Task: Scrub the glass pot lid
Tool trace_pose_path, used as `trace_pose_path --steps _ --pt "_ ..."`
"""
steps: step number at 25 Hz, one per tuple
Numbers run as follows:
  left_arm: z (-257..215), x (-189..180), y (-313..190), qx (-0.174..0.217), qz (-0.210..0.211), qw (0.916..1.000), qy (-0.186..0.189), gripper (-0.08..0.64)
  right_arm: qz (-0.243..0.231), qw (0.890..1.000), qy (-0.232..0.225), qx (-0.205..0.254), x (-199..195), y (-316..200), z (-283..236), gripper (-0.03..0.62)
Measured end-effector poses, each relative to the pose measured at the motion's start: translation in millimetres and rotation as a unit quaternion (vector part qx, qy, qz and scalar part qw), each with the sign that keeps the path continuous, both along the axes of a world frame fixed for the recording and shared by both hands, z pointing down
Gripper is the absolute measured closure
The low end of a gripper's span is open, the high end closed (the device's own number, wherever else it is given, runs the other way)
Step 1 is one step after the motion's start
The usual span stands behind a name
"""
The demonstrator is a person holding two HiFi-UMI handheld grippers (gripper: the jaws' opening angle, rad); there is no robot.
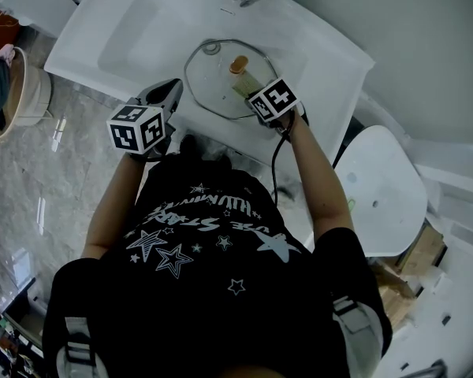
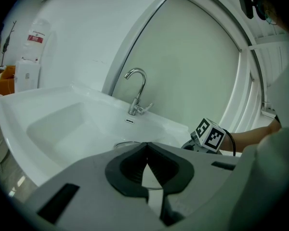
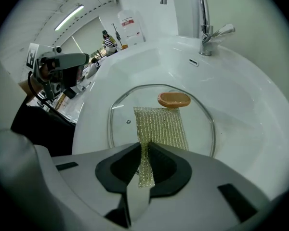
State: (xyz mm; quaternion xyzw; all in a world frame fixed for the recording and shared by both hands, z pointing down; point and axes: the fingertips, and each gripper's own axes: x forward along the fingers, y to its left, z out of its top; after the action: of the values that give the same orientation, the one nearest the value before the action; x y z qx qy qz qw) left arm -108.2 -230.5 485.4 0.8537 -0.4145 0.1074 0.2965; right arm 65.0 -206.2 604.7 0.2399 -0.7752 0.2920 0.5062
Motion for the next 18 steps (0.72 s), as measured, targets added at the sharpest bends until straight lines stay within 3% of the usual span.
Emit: trace_pose_path --steps 18 --pt "-4.7 0.3 23.5 0.002 -0.029 0.9996 0.006 0.552 -0.034 0.996 -0.081 -0.019 -46.1 38.3 -15.2 0.535"
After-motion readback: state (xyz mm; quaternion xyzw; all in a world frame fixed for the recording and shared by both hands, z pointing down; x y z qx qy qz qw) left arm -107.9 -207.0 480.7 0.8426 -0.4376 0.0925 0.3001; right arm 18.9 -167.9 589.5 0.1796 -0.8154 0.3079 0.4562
